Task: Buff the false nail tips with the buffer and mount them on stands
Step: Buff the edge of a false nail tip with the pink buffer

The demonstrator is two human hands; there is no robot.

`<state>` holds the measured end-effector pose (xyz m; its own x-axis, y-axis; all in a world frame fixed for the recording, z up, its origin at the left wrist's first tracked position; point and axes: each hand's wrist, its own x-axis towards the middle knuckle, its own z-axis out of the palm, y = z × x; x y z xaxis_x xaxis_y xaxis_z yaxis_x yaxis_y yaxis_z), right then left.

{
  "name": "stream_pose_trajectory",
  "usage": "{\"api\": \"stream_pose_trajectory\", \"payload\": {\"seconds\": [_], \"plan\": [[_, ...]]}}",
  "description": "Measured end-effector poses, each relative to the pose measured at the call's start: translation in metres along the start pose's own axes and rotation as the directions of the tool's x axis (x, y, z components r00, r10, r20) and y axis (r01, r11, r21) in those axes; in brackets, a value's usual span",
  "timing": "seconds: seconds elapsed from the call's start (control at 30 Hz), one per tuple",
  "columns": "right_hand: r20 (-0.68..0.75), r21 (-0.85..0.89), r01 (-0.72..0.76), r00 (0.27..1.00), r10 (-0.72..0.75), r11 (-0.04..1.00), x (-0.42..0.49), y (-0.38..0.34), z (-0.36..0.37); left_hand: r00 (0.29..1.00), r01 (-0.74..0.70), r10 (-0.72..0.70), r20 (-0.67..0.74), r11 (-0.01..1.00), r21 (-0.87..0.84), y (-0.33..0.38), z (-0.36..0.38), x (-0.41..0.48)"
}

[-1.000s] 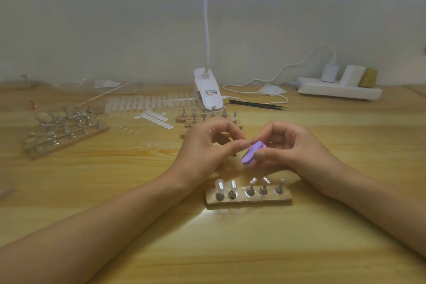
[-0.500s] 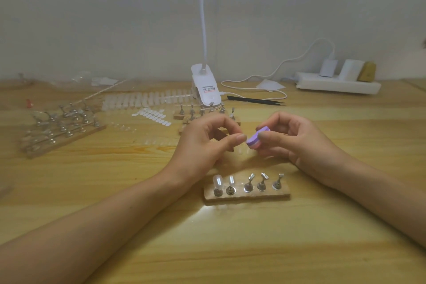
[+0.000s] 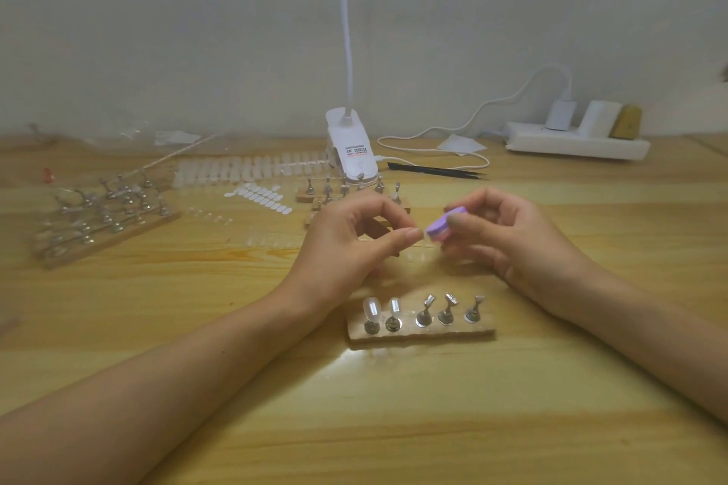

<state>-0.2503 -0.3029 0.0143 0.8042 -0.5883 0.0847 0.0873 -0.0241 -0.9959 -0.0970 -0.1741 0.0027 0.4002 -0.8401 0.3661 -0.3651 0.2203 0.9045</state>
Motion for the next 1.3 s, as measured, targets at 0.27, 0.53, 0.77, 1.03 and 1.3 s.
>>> {"api": "stream_pose_trajectory", "payload": {"seconds": [0.27,0.53,0.77,1.03,1.3], "plan": [[0.103,-0.015,-0.019,0.994,0.021,1.000,-0.0007,-0.0013,0.0005,0.999,0.040,-0.041,-0.011,0.997,-0.065,0.0002,-0.0016,0.0002],[0.157,-0.063,-0.001,0.988,0.010,0.998,-0.0019,0.0002,0.0015,1.000,0.008,-0.008,-0.004,1.000,-0.007,0.0024,-0.0008,-0.0003],[0.122,-0.057,0.002,0.993,0.005,0.998,-0.0018,0.0005,0.0024,1.000,-0.003,0.003,-0.003,0.999,0.034,0.0025,0.0002,0.0002],[0.073,-0.046,0.032,0.997,-0.029,0.998,-0.0030,0.0015,0.0020,1.000,0.016,-0.016,-0.003,1.000,-0.002,0.0015,-0.0001,-0.0001],[0.011,0.005,0.029,1.000,-0.029,1.000,-0.0005,0.0018,0.0000,1.000,0.024,-0.024,0.006,1.000,-0.016,0.0011,0.0002,0.0006]]}}
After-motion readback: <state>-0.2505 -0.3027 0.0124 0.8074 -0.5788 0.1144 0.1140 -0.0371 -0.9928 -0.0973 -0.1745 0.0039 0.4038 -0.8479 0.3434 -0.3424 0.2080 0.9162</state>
